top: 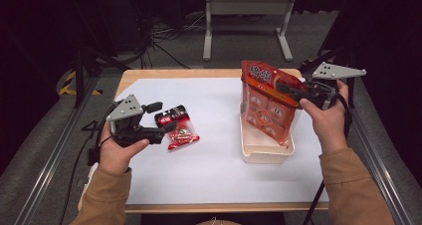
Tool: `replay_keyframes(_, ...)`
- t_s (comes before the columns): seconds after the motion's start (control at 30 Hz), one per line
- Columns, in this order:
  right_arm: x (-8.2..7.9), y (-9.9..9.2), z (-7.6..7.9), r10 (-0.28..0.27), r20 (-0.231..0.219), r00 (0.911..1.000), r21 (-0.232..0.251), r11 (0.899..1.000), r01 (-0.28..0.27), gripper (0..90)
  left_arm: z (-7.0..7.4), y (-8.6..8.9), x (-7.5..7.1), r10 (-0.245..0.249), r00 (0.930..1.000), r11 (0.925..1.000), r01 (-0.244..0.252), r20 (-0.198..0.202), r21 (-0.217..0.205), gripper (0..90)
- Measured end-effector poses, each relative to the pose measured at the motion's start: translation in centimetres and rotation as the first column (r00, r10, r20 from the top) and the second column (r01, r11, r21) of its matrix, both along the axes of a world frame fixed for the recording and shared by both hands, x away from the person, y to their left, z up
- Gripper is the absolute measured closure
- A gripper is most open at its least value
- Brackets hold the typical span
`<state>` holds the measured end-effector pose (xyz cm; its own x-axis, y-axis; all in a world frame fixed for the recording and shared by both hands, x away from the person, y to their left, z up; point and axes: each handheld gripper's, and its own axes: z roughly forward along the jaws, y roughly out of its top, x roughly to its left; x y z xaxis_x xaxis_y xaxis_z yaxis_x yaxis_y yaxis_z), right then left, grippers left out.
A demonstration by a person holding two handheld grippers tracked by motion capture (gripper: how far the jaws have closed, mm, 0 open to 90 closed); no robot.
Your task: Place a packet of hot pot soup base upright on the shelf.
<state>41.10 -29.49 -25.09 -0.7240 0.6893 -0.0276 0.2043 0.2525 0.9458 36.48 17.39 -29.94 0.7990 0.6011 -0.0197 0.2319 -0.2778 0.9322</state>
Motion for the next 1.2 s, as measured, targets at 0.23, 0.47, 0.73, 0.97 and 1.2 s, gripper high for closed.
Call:
replay_keyframes(0.23, 0.0, -0.5, -0.9, -0.008, -0.009, 0.9999, 0.007, 1.0, 0.008, 89.9, -0.1, -0.1, 0.1, -0.002, 1.0, 1.0, 0.002, -0.009, 0.007, 23.5)
replay_keyframes(0.47, -0.1, -0.8, -1.7, -0.009, -0.011, 0.9999, 0.024, 1.0, 0.009, 89.8, -0.3, -0.2, 0.2, -0.002, 0.9999, 1.0, 0.002, -0.016, 0.008, 23.4)
replay_keyframes(0.73, -0.2, -1.1, -2.3, -0.007, -0.025, 0.9997, 0.021, 1.0, 0.008, 89.8, -0.3, -0.2, 0.2, -0.004, 0.9999, 0.9999, 0.004, -0.013, 0.011, 23.4)
replay_keyframes(0.97, 0.0, -1.1, -2.9, -0.007, -0.065, 0.9978, -0.011, 1.0, 0.006, 89.8, -0.4, -0.2, 0.2, -0.003, 0.9998, 1.0, 0.003, -0.019, 0.009, 23.3)
replay_keyframes(1.2, 0.2, -0.8, -4.0, -0.007, -0.1, 0.9949, -0.027, 1.0, 0.004, 89.8, -0.4, -0.1, 0.3, -0.003, 0.9998, 0.9999, 0.003, -0.018, 0.011, 23.3)
